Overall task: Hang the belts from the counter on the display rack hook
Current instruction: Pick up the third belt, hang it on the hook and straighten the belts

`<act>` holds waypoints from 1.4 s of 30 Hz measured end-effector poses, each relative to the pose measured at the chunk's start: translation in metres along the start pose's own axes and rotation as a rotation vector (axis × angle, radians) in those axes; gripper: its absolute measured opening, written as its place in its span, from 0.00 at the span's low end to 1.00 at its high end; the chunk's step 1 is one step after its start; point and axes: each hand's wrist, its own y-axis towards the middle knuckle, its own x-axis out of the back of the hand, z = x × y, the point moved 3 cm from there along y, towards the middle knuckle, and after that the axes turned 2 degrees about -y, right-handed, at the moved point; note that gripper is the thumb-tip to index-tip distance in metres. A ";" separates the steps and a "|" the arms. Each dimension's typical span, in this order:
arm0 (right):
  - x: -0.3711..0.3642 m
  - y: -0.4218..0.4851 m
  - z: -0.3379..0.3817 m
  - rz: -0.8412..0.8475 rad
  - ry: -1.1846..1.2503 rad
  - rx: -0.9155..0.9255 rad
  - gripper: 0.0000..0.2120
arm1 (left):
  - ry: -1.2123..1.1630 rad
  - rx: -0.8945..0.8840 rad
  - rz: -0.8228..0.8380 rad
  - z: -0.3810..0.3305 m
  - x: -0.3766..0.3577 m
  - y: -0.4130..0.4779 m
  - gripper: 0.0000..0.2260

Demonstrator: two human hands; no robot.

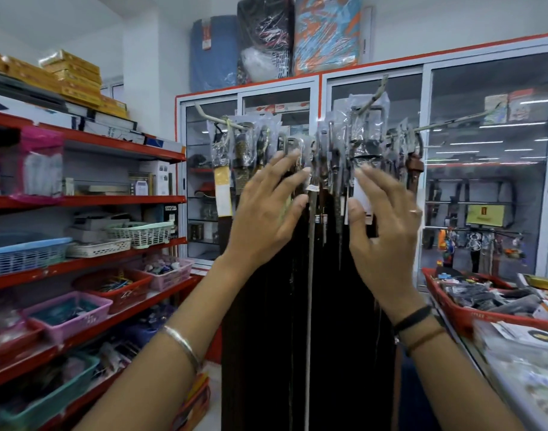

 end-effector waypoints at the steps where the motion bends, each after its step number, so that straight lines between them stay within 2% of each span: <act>1: -0.005 -0.006 0.011 0.019 0.021 0.021 0.15 | -0.043 0.029 -0.041 0.009 0.009 -0.007 0.17; 6: -0.057 -0.025 0.050 0.238 0.101 0.079 0.16 | -0.143 0.202 -0.192 0.066 0.045 -0.017 0.17; 11: -0.110 -0.042 0.067 0.460 0.030 0.146 0.21 | -0.090 0.258 -0.076 0.110 0.045 -0.016 0.21; 15: -0.130 -0.052 0.062 0.472 -0.062 0.172 0.22 | -0.090 0.202 0.041 0.128 0.033 -0.020 0.23; 20: -0.145 -0.060 0.049 0.481 -0.169 0.172 0.24 | -0.106 0.163 0.071 0.137 0.022 -0.020 0.24; 31: -0.161 -0.071 0.028 0.560 -0.316 0.095 0.29 | 0.065 0.148 0.118 0.142 0.004 -0.021 0.27; 37: -0.155 -0.079 0.032 0.601 -0.278 0.047 0.29 | 0.087 0.208 0.162 0.133 0.004 -0.029 0.29; 42: -0.107 -0.095 0.040 0.593 -0.156 -0.005 0.27 | 0.116 0.249 0.179 0.111 0.007 -0.043 0.27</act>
